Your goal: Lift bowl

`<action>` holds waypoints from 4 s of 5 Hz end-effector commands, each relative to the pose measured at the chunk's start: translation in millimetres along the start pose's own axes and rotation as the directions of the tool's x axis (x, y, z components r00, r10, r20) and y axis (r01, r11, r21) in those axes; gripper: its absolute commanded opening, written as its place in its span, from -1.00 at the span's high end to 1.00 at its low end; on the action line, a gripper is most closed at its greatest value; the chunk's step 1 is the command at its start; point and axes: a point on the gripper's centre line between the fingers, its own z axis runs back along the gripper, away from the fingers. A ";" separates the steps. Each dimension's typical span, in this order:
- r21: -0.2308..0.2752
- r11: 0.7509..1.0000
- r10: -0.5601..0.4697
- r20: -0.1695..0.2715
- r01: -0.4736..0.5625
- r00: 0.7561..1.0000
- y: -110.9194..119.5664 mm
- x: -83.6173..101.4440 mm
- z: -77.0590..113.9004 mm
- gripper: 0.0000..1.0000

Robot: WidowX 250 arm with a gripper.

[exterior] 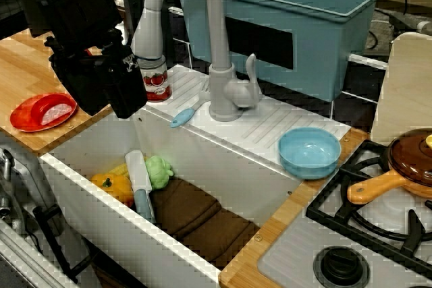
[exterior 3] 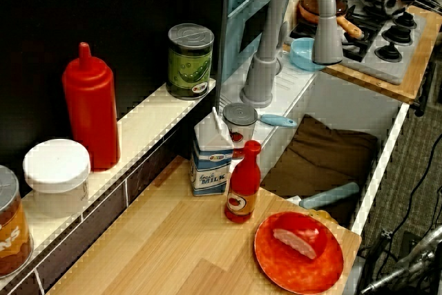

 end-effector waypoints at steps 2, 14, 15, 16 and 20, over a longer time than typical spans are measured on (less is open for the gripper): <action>0.116 0.993 0.022 -0.069 -0.014 0.997 4.5 31.2 -44.3 -1.00; 0.124 0.955 0.263 0.054 -0.268 0.963 -6.9 162.9 -124.6 -1.00; 0.095 0.947 0.298 0.092 -0.306 0.950 -5.2 156.7 -129.3 -1.00; 0.081 0.943 0.316 0.095 -0.324 0.944 -4.7 154.4 -132.1 -1.00; 0.033 0.913 0.405 0.066 -0.407 0.912 -8.8 152.1 -133.1 -1.00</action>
